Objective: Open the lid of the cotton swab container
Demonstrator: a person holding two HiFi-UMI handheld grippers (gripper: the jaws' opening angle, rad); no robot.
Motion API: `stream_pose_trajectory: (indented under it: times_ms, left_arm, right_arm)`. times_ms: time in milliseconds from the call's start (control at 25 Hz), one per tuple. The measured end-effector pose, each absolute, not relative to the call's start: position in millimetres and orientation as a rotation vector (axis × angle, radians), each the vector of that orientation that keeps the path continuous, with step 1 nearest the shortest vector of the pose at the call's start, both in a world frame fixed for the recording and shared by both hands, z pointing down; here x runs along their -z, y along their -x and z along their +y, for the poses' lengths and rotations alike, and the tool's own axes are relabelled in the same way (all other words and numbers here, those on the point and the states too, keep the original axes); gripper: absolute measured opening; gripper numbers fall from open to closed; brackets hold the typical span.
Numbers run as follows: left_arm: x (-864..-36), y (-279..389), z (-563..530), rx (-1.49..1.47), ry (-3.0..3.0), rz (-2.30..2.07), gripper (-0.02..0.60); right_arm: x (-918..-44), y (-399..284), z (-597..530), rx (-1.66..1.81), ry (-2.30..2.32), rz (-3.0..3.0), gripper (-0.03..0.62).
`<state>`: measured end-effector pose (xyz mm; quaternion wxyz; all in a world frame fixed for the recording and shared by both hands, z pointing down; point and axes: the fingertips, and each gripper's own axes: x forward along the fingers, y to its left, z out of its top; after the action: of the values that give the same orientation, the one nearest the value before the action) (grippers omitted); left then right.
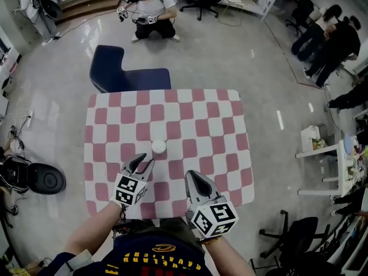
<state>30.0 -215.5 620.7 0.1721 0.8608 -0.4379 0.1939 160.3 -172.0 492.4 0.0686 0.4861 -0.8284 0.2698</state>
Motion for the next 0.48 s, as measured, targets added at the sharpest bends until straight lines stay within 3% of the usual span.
stream_pose_trajectory:
  times_ms: [320,480]
  left_arm:
    - [-668.9,-44.8,-240.4,-0.687,-2.381,-1.237,0.258]
    - [-685.0,-51.2,-251.8,-0.726,-2.368,-1.248,0.284]
  right_arm:
    - [-511.0,-173.6,-195.5,-0.856,-1.46,-2.465,0.011]
    - [-516.9,-180.3,-204.7,-0.872,-1.471,-2.454,0.011]
